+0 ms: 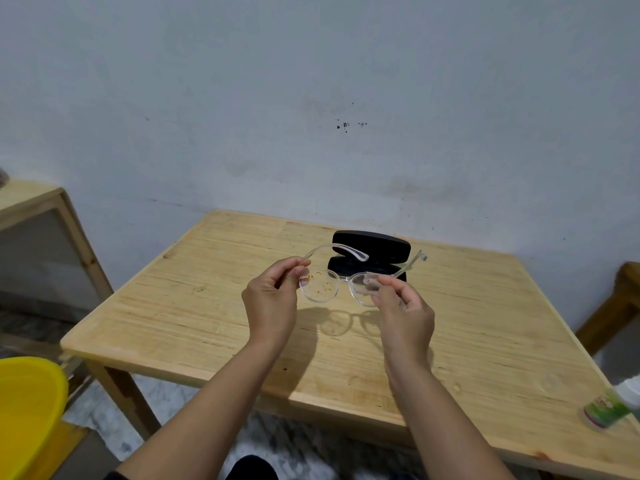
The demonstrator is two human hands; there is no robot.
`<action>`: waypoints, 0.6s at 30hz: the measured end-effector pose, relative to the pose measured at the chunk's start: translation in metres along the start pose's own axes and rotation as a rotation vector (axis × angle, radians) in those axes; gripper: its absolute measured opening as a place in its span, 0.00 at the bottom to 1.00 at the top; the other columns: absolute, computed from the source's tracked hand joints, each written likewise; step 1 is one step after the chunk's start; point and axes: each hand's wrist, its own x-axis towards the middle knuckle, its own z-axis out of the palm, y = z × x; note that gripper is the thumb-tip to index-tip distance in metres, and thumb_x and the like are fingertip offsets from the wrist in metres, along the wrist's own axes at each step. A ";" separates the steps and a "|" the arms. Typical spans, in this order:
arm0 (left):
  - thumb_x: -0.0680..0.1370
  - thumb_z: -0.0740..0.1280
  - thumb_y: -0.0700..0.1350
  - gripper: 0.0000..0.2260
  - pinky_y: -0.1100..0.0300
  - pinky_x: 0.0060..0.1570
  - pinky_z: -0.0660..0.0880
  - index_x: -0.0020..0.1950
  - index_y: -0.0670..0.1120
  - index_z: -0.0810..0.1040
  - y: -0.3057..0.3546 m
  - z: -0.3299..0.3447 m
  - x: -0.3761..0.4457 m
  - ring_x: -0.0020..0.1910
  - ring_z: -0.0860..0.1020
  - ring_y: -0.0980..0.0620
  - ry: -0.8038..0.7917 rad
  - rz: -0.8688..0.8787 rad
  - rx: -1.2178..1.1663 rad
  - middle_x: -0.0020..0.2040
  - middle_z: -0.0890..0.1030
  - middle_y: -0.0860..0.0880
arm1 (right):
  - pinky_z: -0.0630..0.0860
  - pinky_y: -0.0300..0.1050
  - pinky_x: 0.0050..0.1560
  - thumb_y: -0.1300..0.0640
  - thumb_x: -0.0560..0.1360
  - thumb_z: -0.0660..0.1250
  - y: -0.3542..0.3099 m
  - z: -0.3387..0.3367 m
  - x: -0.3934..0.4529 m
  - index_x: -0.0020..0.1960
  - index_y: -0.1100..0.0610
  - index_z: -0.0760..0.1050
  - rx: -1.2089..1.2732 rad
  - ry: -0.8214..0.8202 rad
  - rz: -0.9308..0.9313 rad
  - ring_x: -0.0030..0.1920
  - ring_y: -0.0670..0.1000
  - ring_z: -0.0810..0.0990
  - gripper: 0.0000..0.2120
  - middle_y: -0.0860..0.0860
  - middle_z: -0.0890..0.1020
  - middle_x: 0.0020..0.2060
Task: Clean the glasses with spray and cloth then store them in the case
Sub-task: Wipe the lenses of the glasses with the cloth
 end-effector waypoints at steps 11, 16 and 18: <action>0.74 0.68 0.36 0.08 0.69 0.42 0.77 0.44 0.48 0.83 0.003 0.007 -0.008 0.37 0.82 0.61 -0.002 0.027 -0.012 0.36 0.84 0.59 | 0.76 0.39 0.51 0.59 0.72 0.71 0.005 -0.001 0.003 0.43 0.47 0.83 0.030 -0.117 0.037 0.50 0.44 0.82 0.07 0.46 0.86 0.44; 0.74 0.68 0.37 0.09 0.64 0.46 0.78 0.44 0.51 0.83 0.001 0.002 -0.004 0.38 0.82 0.61 0.018 0.017 0.040 0.35 0.83 0.64 | 0.77 0.45 0.55 0.64 0.71 0.71 0.003 -0.009 0.009 0.43 0.53 0.85 -0.043 -0.337 0.132 0.50 0.48 0.83 0.07 0.48 0.87 0.43; 0.74 0.68 0.37 0.09 0.61 0.47 0.78 0.43 0.51 0.83 0.001 0.000 -0.001 0.38 0.81 0.60 0.030 0.012 0.063 0.34 0.83 0.64 | 0.77 0.46 0.56 0.64 0.71 0.71 0.001 -0.012 0.010 0.43 0.56 0.84 -0.067 -0.421 0.137 0.51 0.51 0.83 0.06 0.50 0.87 0.41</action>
